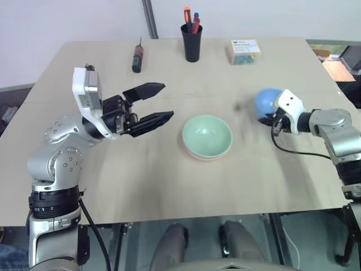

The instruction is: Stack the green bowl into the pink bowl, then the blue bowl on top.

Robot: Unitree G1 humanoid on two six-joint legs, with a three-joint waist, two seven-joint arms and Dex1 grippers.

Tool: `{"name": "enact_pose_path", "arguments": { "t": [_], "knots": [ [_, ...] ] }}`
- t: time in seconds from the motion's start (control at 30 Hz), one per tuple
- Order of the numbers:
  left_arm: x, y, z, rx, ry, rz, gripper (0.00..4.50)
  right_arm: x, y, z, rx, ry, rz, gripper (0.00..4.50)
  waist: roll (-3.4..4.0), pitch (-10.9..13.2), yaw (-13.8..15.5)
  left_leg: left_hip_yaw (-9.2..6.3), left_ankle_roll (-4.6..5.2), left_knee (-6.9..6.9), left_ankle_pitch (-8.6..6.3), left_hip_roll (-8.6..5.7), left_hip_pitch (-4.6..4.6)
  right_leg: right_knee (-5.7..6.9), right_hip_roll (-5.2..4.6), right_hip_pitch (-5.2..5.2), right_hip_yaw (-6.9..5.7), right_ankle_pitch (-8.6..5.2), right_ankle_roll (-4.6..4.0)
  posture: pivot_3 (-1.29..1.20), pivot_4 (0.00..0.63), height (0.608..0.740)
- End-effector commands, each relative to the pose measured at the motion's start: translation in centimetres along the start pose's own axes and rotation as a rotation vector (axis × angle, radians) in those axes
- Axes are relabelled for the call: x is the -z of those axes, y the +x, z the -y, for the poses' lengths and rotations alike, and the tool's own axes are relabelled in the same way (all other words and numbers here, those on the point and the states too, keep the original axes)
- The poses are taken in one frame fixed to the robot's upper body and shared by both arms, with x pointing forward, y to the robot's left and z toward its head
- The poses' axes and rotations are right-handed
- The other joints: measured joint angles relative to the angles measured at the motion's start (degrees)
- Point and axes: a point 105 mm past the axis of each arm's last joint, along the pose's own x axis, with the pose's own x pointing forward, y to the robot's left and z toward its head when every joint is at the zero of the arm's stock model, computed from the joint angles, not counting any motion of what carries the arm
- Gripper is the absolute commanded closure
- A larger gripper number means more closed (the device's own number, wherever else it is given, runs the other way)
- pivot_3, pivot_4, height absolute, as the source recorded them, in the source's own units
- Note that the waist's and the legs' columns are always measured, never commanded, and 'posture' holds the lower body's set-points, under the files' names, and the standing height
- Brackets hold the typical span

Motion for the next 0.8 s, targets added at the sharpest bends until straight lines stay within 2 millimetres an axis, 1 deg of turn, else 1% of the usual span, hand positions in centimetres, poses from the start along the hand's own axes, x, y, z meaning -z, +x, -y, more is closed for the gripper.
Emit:
{"name": "enact_pose_path", "arguments": {
  "t": [0.03, 0.1, 0.13, 0.3, 0.4, 0.43, 0.53, 0.6, 0.67, 0.73, 0.77, 0.8],
  "knots": [
    [-0.1, -0.5, -0.5, -0.023, 0.063, -0.014, 0.28, -5.8, -1.2, -1.4, -0.029, -0.108, 0.143, 4.40, 0.00, 0.00, 0.17, -0.05, 0.00, 0.00, 0.00, -0.01, 0.00, 0.00, 0.00, 0.00, -0.03, 0.00, 0.00, 0.00, 0.150, 0.740],
    [0.3, -1.0, -0.6, -0.030, 0.062, -0.042, 0.28, -7.1, -1.1, -2.6, -0.054, -0.132, 0.167, 4.40, 0.00, 0.00, 0.39, -0.07, 0.00, 0.01, 0.00, -0.02, -0.01, 0.01, 0.01, 0.00, -0.04, 0.00, 0.00, 0.00, 0.150, 0.740],
    [0.4, -1.7, -0.9, -0.048, 0.066, -0.058, 0.28, -7.9, -1.0, -3.3, -0.074, -0.148, 0.182, 4.40, 0.00, 0.00, 0.45, -0.06, 0.00, 0.02, 0.00, -0.04, -0.01, 0.00, 0.00, 0.00, -0.04, 0.00, 0.00, 0.00, 0.150, 0.740],
    [0.6, -4.1, -1.2, -0.099, 0.070, -0.122, 0.28, -10.4, -0.2, -5.3, -0.123, -0.198, 0.230, 4.40, 0.00, 0.01, 0.36, -0.07, 0.00, 0.00, 0.00, -0.03, -0.03, 0.00, -0.01, -0.04, -0.02, 0.00, 0.00, 0.00, 0.150, 0.740],
    [0.3, -5.8, -0.7, -0.107, 0.071, -0.185, 0.28, -12.7, 0.7, -7.5, -0.194, -0.259, 0.273, 4.40, 0.02, 0.03, 0.15, -0.06, 0.00, -0.04, 0.00, -0.01, -0.04, 0.02, -0.04, -0.12, 0.01, 0.00, 0.00, 0.00, 0.150, 0.740],
    [0.2, -6.2, -0.5, -0.106, 0.067, -0.199, 0.28, -13.2, 0.9, -8.4, -0.226, -0.274, 0.281, 4.40, 0.03, 0.03, 0.06, -0.05, 0.00, -0.05, 0.00, 0.01, -0.06, 0.05, -0.07, -0.17, 0.03, -0.01, -0.01, 0.00, 0.150, 0.740],
    [0.0, -7.1, 0.1, -0.100, 0.054, -0.237, 0.28, -13.6, 1.7, -11.2, -0.329, -0.292, 0.299, 4.40, 0.03, 0.04, 0.28, -0.11, -0.01, -0.09, 0.00, 0.04, -0.08, 0.04, -0.10, -0.20, -0.03, -0.01, -0.02, 0.00, 0.150, 0.740],
    [0.0, -7.5, 0.2, -0.099, 0.052, -0.256, 0.28, -13.1, 2.1, -12.4, -0.382, -0.284, 0.283, 4.40, 0.04, 0.04, 0.54, -0.13, 0.00, -0.08, 0.00, 0.01, -0.13, 0.02, -0.12, -0.20, -0.06, -0.01, -0.02, 0.00, 0.150, 0.740],
    [-0.2, -7.7, 0.1, -0.107, 0.055, -0.261, 0.28, -12.7, 2.4, -13.1, -0.414, -0.280, 0.267, 4.40, 0.03, 0.04, 0.77, -0.19, 0.00, -0.05, 0.00, -0.06, -0.18, -0.01, -0.12, -0.19, -0.14, -0.01, -0.01, 0.00, 0.150, 0.740],
    [-0.3, -7.7, 0.1, -0.106, 0.060, -0.264, 0.28, -12.4, 2.5, -13.3, -0.425, -0.279, 0.252, 3.73, 0.03, 0.04, 0.74, -0.22, 0.00, 0.00, 0.00, -0.09, -0.20, -0.06, -0.12, -0.15, -0.17, -0.01, -0.01, 0.00, 0.150, 0.740],
    [-0.3, -7.7, 0.1, -0.105, 0.062, -0.264, 0.28, -12.4, 2.5, -13.3, -0.427, -0.274, 0.246, 3.57, 0.03, 0.04, 0.65, -0.21, 0.00, 0.00, 0.00, -0.09, -0.20, -0.06, -0.11, -0.15, -0.17, -0.01, -0.01, 0.00, 0.150, 0.740],
    [-0.3, -7.7, 0.1, -0.102, 0.062, -0.265, 0.28, -12.4, 2.5, -13.3, -0.426, -0.268, 0.245, 3.14, 0.03, 0.04, 0.56, -0.22, 0.00, -0.01, 0.00, -0.09, -0.19, -0.04, -0.11, -0.15, -0.17, -0.01, -0.01, 0.00, 0.150, 0.740]
  ]
}}
